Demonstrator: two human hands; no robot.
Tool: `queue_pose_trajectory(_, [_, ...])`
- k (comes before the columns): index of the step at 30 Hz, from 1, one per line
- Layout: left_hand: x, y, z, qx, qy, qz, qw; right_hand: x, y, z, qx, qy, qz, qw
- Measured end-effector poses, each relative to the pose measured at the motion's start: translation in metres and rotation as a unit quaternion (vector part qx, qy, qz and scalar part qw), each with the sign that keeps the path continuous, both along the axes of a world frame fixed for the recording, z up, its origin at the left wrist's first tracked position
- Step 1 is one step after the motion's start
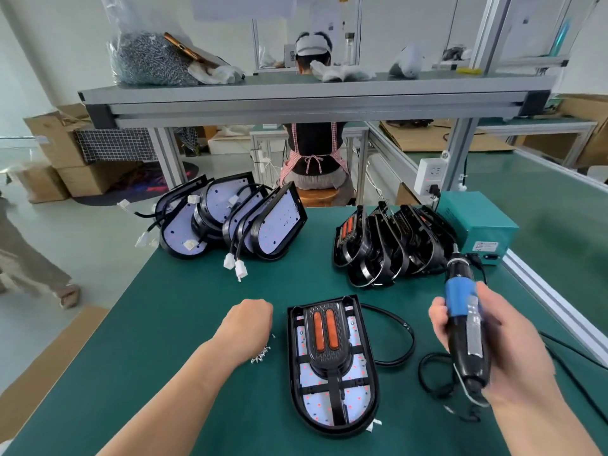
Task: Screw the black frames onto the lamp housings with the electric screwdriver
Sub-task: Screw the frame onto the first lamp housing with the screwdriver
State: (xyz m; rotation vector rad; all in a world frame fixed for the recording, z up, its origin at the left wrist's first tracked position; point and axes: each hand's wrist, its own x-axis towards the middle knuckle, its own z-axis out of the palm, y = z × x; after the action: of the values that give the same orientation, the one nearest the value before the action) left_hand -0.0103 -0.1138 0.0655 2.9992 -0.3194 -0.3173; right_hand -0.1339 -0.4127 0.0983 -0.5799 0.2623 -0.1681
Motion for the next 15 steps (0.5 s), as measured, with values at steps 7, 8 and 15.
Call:
queue_pose_trajectory(7, [-0.004,0.001,0.003,-0.141,-0.032,0.04,0.989,0.003,0.004,-0.002,0.043,-0.049,-0.041,0.997])
queue_pose_trajectory(8, [-0.005,0.001,0.004,-0.176,-0.043,0.052,0.982,0.004,0.005,-0.002,0.05,-0.067,-0.045,0.995])
queue_pose_trajectory(15, [-0.022,-0.012,0.018,-0.412,-0.058,0.097,0.904,0.024,0.026,0.016,0.061,-0.159,-0.092,0.981])
